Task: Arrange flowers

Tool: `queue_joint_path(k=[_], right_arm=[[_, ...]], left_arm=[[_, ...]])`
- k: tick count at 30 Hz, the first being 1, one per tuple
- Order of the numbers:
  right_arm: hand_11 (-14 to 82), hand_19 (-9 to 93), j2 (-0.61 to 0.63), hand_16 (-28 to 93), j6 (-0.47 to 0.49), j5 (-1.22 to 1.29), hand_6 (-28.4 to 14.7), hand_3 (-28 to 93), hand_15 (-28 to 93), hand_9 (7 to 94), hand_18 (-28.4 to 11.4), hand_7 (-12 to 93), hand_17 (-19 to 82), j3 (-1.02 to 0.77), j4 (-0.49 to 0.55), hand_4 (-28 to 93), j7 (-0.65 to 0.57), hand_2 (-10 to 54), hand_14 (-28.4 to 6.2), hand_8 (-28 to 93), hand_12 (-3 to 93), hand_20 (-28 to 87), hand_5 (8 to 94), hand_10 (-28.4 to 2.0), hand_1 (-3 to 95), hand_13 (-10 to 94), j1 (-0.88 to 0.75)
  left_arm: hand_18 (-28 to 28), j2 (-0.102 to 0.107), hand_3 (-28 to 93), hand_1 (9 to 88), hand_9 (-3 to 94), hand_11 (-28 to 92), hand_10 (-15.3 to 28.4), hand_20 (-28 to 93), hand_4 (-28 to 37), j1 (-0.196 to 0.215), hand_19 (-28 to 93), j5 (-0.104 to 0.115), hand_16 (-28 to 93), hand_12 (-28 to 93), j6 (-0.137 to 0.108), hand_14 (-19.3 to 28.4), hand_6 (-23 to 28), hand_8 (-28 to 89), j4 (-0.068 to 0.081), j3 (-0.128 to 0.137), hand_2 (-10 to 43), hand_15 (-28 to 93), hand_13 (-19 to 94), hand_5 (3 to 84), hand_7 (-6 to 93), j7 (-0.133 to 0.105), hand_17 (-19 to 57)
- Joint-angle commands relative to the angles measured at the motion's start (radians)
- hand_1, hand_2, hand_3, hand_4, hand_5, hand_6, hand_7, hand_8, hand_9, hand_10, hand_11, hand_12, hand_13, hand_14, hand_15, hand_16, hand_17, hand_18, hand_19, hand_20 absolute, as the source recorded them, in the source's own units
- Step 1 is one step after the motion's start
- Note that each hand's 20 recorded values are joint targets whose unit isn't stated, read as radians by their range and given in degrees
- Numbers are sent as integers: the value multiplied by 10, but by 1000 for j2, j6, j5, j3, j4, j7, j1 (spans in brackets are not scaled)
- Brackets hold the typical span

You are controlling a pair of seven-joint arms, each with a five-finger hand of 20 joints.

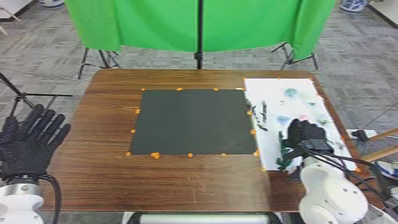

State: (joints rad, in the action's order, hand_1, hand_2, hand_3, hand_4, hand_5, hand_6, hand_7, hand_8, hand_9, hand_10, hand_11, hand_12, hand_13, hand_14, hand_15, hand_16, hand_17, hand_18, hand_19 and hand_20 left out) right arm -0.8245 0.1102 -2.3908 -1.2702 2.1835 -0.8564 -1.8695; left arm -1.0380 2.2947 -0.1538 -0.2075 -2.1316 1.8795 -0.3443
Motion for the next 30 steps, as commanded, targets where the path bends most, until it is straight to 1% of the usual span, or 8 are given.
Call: queue_joint_path(k=[1,4,10,18,19,22,25,30], right_arm=[[321,634,0,246,122,40,-95,726,505,673,-273,331,229,-17,22,-195,-49,-95,-178,-90,289,196,590,-203,310,607,-15],[329,640,-4,244,119,43,-102,684,512,664,-278,319,228,-4,11,-259,-44,-95,-182,-87,291,192,585,-207,291,602,-13],[337,640,-14,239,70,8,-90,649,517,672,-278,321,231,55,-44,-283,-23,-95,-176,-84,291,195,608,-204,318,611,18],[326,644,-35,239,101,6,-57,722,501,704,-267,308,238,94,-101,-278,-32,-95,-158,-70,280,202,670,-182,424,635,47],[314,648,-36,247,95,3,-52,682,491,720,-263,292,243,99,-109,-281,-34,-95,-151,72,293,206,683,-175,476,649,48],[198,655,-41,321,86,-5,-41,646,448,780,-256,283,257,105,-132,-281,-32,-95,-126,163,407,212,725,-144,563,679,47],[125,662,-38,401,53,-22,-26,663,386,841,-246,285,279,102,-149,-276,-6,-95,-83,186,454,217,778,-118,618,714,35],[113,668,-24,432,-17,-47,-20,695,343,872,-239,290,300,91,-154,-279,41,-95,-62,190,457,227,801,-102,628,759,13]], left_arm=[[127,4,737,231,353,210,152,118,-283,20,277,7,-61,96,-9,144,81,-81,5,0,138,297,254,429,102,-5,-35],[127,0,737,231,352,210,152,118,-283,18,278,6,-61,96,-8,145,81,-82,5,-1,138,298,254,428,102,0,-35],[127,2,736,231,352,211,153,117,-283,18,277,10,-61,96,-8,145,82,-82,5,-3,138,298,255,429,103,2,-35],[127,1,736,231,353,211,152,118,-283,4,278,9,-61,96,-9,146,82,-82,10,-8,138,299,254,429,102,3,-35],[127,1,737,231,353,211,152,117,-283,2,278,8,-61,96,-9,146,82,-81,11,-9,138,300,254,429,102,6,-35],[127,0,736,231,352,211,152,117,-283,-2,278,11,-61,96,-11,146,82,-82,11,-11,138,299,255,429,102,7,-35],[127,2,736,231,353,210,153,117,-283,-4,278,12,-61,95,-12,145,82,-82,13,-13,138,300,254,429,102,7,-35],[127,5,737,231,353,211,152,117,-283,-4,278,14,-61,95,-13,146,81,-82,14,-15,138,301,255,428,102,8,-35]])
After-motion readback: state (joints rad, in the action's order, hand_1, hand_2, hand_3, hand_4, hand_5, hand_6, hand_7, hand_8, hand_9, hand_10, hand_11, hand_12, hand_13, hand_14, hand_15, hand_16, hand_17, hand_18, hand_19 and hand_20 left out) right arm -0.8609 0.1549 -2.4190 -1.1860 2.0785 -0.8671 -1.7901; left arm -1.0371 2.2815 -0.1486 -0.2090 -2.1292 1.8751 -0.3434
